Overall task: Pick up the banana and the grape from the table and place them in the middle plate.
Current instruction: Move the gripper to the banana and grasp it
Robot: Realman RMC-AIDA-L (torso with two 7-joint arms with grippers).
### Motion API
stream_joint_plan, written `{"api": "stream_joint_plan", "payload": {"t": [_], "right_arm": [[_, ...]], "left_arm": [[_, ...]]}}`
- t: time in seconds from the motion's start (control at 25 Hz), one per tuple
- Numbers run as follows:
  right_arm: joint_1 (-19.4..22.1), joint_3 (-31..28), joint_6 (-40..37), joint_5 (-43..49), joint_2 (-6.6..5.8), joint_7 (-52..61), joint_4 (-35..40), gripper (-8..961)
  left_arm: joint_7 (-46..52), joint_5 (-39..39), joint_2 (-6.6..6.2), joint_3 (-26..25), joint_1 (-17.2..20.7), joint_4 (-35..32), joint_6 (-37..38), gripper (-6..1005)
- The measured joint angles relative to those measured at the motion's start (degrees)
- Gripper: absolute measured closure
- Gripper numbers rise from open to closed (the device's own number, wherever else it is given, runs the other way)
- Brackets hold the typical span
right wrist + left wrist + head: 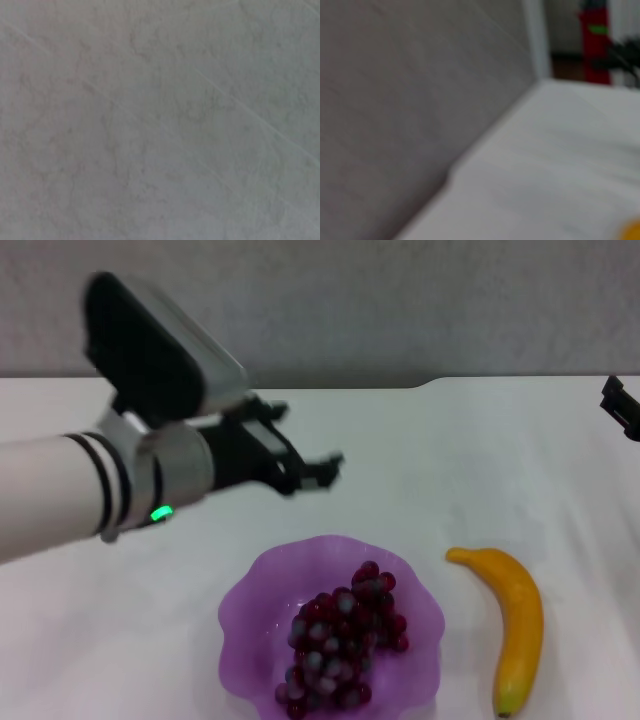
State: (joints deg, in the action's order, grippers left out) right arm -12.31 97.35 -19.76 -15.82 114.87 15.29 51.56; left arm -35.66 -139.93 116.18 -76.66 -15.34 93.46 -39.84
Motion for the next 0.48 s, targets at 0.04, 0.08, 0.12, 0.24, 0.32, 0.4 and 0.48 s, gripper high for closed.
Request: {"api": "stream_joint_plan", "payload": {"t": [0.04, 0.08, 0.12, 0.24, 0.32, 0.4, 0.48], "right_arm": [[0.00, 0.03, 0.00, 0.00, 0.00, 0.00, 0.00, 89], [0.00, 0.03, 0.00, 0.00, 0.00, 0.00, 0.03, 89], [0.00, 0.04, 0.00, 0.01, 0.00, 0.00, 0.07, 89], [-0.04, 0.04, -0.01, 0.01, 0.00, 0.00, 0.21, 89], [-0.12, 0.04, -0.02, 0.00, 0.00, 0.00, 0.16, 89], [-0.15, 0.04, -0.02, -0.01, 0.00, 0.00, 0.07, 90], [-0.16, 0.04, -0.02, 0.00, 0.00, 0.00, 0.18, 90]], "left_arm": [[-0.45, 0.42, 0.00, -0.18, 0.55, 0.07, 2.15, 98], [-1.15, 1.25, 0.01, -0.54, 1.26, -0.09, 5.42, 98], [-1.94, 2.33, 0.01, -0.99, 1.83, -0.65, 8.83, 99], [-4.72, 6.12, -0.02, -2.34, 2.73, -3.36, 17.65, 100], [-7.10, 9.42, -0.05, -2.85, 3.01, -5.98, 23.09, 100], [-9.20, 12.34, -0.14, -3.29, 2.98, -8.70, 27.58, 101], [-10.70, 15.33, -0.19, -4.04, 2.51, -11.90, 31.68, 102]]}}
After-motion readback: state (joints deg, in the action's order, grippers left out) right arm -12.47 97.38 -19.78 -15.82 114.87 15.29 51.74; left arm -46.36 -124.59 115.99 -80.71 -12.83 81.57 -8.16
